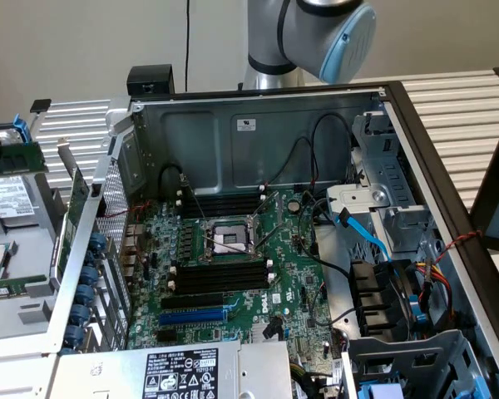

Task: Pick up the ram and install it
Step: 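Pick up the ram and move it above insertion slot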

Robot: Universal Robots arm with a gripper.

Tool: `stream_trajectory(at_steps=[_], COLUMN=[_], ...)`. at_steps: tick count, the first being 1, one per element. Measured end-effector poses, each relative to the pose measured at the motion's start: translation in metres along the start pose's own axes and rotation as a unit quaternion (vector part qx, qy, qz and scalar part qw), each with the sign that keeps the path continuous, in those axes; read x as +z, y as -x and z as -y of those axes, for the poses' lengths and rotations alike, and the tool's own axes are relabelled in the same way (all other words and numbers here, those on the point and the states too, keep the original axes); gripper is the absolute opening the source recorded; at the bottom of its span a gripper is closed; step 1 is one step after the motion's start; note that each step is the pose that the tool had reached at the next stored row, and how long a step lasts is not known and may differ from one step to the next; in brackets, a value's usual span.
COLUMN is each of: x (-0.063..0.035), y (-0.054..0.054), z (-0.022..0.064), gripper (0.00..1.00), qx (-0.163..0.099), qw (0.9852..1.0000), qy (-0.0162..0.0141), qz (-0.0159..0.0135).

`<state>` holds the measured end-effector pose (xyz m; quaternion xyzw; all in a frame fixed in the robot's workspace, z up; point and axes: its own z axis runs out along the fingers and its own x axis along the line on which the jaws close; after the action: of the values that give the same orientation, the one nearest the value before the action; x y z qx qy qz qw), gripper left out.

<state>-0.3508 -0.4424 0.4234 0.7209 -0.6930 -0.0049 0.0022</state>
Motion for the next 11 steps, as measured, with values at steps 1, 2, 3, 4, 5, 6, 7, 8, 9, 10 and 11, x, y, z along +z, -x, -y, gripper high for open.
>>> stream_trajectory(at_steps=[1, 2, 3, 4, 5, 6, 7, 8, 9, 10, 11], x=[-0.0037, -0.0062, -0.0076, -0.008, -0.008, -0.0081, -0.0081, -0.0082, -0.0082, -0.0082, -0.0083], y=[-0.001, -0.001, -0.001, -0.001, -0.002, -0.002, -0.002, -0.002, -0.002, -0.002, -0.003], z=[0.0045, 0.009, 0.0135, 0.0179, 0.022, 0.0262, 0.0309, 0.0354, 0.04, 0.0445, 0.049], gripper=[0.13, 0.13, 0.13, 0.13, 0.13, 0.13, 0.13, 0.13, 0.13, 0.13, 0.13], qx=[0.0, 0.0, 0.0, 0.0, 0.0, 0.0, 0.0, -0.001, -0.001, -0.001, -0.001], qw=[1.0, 1.0, 1.0, 1.0, 1.0, 1.0, 1.0, 1.0, 1.0, 1.0, 1.0], qy=[0.0001, 0.0002, 0.0003, 0.0004, 0.0011, 0.002, 0.0024, 0.0026, 0.0026, 0.0027, 0.0028], qz=[0.0002, 0.0004, 0.0005, 0.0006, 0.0006, 0.0006, 0.0006, 0.0006, 0.0006, 0.0006, 0.0006])
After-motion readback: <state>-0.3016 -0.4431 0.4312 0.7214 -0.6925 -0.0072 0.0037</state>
